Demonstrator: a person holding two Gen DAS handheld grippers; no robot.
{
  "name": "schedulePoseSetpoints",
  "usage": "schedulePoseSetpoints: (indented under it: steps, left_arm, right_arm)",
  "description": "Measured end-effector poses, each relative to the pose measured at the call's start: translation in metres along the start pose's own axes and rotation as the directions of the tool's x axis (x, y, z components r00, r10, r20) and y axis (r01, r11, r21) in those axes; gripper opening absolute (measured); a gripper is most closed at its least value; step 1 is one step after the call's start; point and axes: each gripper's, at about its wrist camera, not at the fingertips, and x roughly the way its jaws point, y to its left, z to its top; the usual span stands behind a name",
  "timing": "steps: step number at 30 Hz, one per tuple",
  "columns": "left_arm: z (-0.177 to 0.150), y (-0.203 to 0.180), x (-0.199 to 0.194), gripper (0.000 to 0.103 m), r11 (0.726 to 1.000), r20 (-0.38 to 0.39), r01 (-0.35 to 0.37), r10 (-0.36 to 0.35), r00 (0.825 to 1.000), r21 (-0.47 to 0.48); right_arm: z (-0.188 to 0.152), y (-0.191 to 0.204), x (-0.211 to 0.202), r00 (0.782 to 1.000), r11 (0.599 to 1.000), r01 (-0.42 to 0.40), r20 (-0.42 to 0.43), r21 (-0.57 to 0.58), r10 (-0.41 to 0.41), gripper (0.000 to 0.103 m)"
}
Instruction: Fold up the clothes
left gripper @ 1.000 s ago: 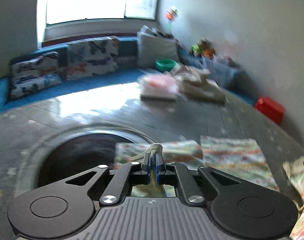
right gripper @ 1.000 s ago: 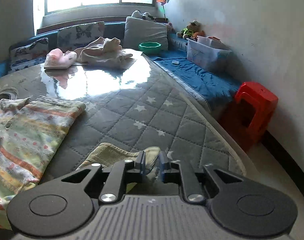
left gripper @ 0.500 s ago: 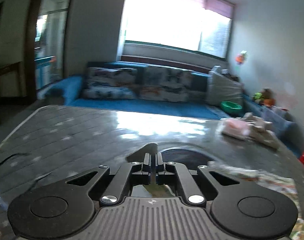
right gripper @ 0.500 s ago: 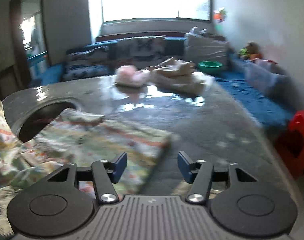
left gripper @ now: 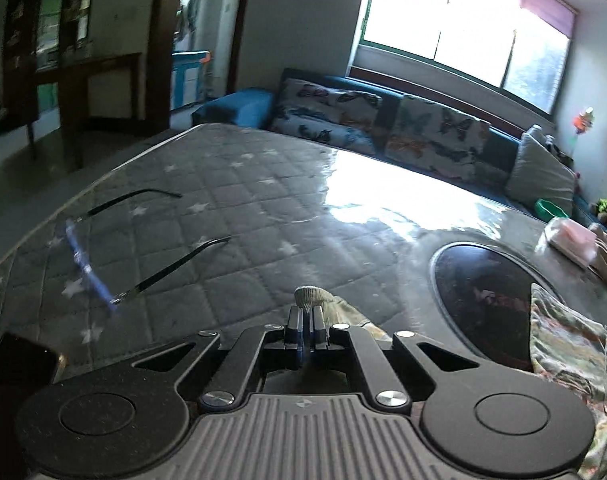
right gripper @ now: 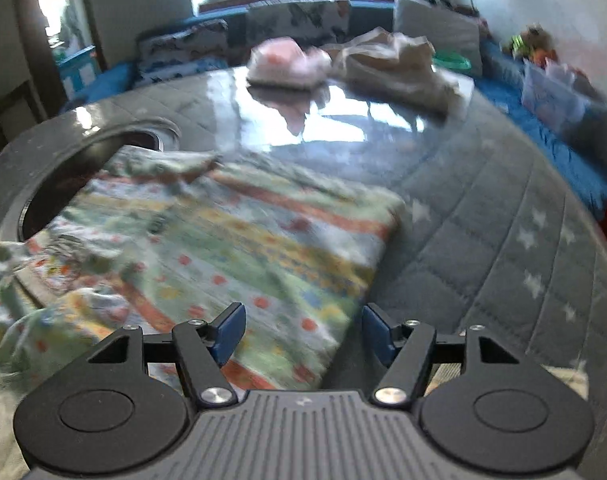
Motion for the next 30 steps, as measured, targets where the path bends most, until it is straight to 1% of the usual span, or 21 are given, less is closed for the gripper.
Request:
schedulePoseSetpoints:
  steps: [2,6,10,13,14,22,24,27,30]
  left_arm:
    - [-0.001,0.007,-0.002,0.003,1.000,0.001,-0.016,0.016,1.000,-0.012]
    - [-0.004,0.017,-0.003,0.003,0.999,-0.004,-0.042,0.042,0.999,-0.031]
    - [-0.007,0.027,-0.002,0.003,0.996,-0.010,-0.070,0.070,0.998,-0.046]
    - [-0.009,0.033,-0.003,0.003,0.995,-0.013,-0.087,0.087,0.996,-0.051]
    - [-0.009,0.035,-0.002,0.003,0.994,-0.016,-0.093,0.092,0.996,-0.052]
    - [-0.009,0.043,0.003,0.003,0.991,-0.038,-0.128,0.126,0.991,-0.049]
    - [-0.007,0.044,0.003,0.003,0.988,-0.032,-0.150,0.149,0.988,-0.039]
    - [-0.003,0.046,0.001,0.004,0.979,-0.031,-0.201,0.200,0.979,-0.028]
    - [0.004,0.041,-0.006,0.005,0.984,-0.023,-0.179,0.178,0.984,-0.015]
  right_arm:
    - [0.000,0.003,0.001,1.000,1.000,0.001,0.000,-0.010,-0.001,0.073]
    - [0.005,0.017,0.008,1.000,0.998,-0.003,0.006,-0.065,0.003,0.073]
    - [0.016,0.036,0.017,1.000,0.993,-0.029,0.009,-0.116,0.030,0.070]
    - [0.024,0.047,0.024,0.999,0.989,-0.036,0.013,-0.146,0.038,0.066]
    - [0.028,0.050,0.029,0.999,0.988,-0.043,0.014,-0.150,0.046,0.065]
    - [0.058,0.067,0.059,0.997,0.982,-0.065,0.038,-0.175,0.073,0.064]
    - [0.065,0.069,0.066,0.996,0.981,-0.067,0.041,-0.182,0.076,0.060]
    - [0.074,0.075,0.073,0.996,0.979,-0.076,0.037,-0.190,0.084,0.053]
    - [0.080,0.073,0.076,0.995,0.979,-0.094,0.017,-0.183,0.099,0.053]
